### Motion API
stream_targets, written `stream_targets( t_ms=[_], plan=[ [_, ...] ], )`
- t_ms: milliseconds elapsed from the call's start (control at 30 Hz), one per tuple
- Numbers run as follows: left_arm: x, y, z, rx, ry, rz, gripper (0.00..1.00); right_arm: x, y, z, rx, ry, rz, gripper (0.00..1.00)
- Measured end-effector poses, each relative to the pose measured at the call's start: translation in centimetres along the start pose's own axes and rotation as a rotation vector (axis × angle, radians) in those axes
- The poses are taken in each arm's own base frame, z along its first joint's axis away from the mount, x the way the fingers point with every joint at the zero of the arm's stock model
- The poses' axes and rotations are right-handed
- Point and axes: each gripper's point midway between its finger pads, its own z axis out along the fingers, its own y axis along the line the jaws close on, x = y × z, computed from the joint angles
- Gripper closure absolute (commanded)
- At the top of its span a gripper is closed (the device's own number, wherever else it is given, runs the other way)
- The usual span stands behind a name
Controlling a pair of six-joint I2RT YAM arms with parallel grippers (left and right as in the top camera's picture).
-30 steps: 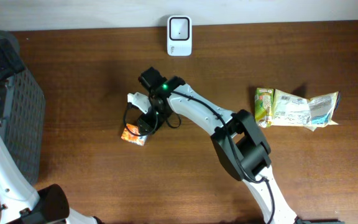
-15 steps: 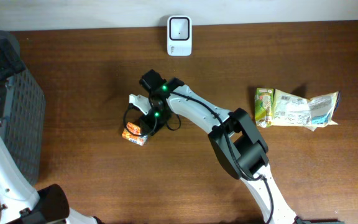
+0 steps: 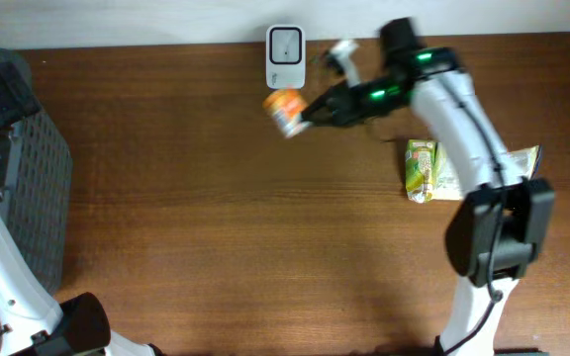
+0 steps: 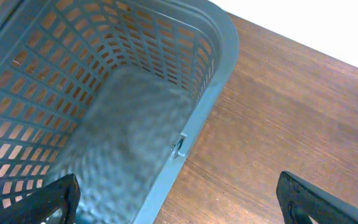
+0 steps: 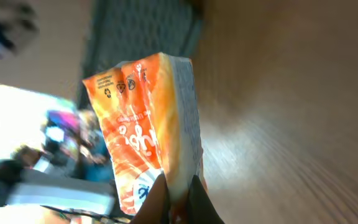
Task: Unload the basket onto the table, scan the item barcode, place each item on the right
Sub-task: 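Lift the orange carton and raise it toward the scanner, then hold the orange carton in front of the scanner window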
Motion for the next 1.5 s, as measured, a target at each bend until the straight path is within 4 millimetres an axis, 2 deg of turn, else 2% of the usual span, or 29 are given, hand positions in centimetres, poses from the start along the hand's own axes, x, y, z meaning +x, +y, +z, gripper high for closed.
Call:
stream_targets(
  t_ms=[100,200,333,467,567,667,800,867,933,1033,1100,1233,1300,1367,1500],
  plan=[
    [0.0,0.0,0.0,0.000,0.000,0.000,0.01,-1.3,-1.1,-4.7,-0.041,-0.105,0.049,0.96],
    [0.0,0.0,0.0,-0.001,0.000,0.000,0.01,-2.1,-0.7,-7.8,-0.121,-0.180,0.052,0.96],
    [0.0,0.0,0.0,0.000,0.000,0.000,0.01,-2.4,-0.4,-10.1,-0.174,-0.231,0.064,0.96],
    [0.0,0.0,0.0,-0.001,0.000,0.000,0.01,-2.5,-0.2,-10.8,-0.194,-0.247,0.057,0.96],
    [0.0,0.0,0.0,0.000,0.000,0.000,0.01,-2.5,-0.5,-10.7,-0.177,-0.244,0.058,0.96],
    [0.0,0.0,0.0,0.000,0.000,0.000,0.01,-2.2,-1.6,-10.4,-0.106,-0.230,0.075,0.96],
    [0.0,0.0,0.0,0.000,0.000,0.000,0.01,-0.8,-4.6,-9.1,0.111,-0.157,0.145,0.96],
    [0.0,0.0,0.0,0.000,0.000,0.000,0.01,-0.6,-5.2,-8.4,0.240,-0.111,0.147,0.96],
    [0.0,0.0,0.0,0.000,0.000,0.000,0.01,-1.3,-5.3,-8.1,0.395,-0.086,0.105,0.96],
    [0.0,0.0,0.0,0.000,0.000,0.000,0.01,-5.7,-4.3,-7.8,0.794,-0.137,-0.120,0.96],
    [0.0,0.0,0.0,-0.001,0.000,0.000,0.01,-8.1,-3.4,-6.8,0.975,-0.190,-0.248,0.96],
    [0.0,0.0,0.0,0.000,-0.001,-0.001,0.01,-12.1,-2.2,-4.8,1.281,-0.291,-0.479,0.96],
    [0.0,0.0,0.0,0.000,0.000,0.000,0.01,-13.9,-2.3,-3.5,1.384,-0.326,-0.575,0.96],
    [0.0,0.0,0.0,0.000,0.000,0.000,0.01,-15.5,-3.7,-2.7,1.485,-0.361,-0.634,0.96],
    [0.0,0.0,0.0,-0.001,-0.001,0.000,0.01,-17.5,-8.8,-1.2,1.635,-0.330,-0.735,0.96]
  ],
)
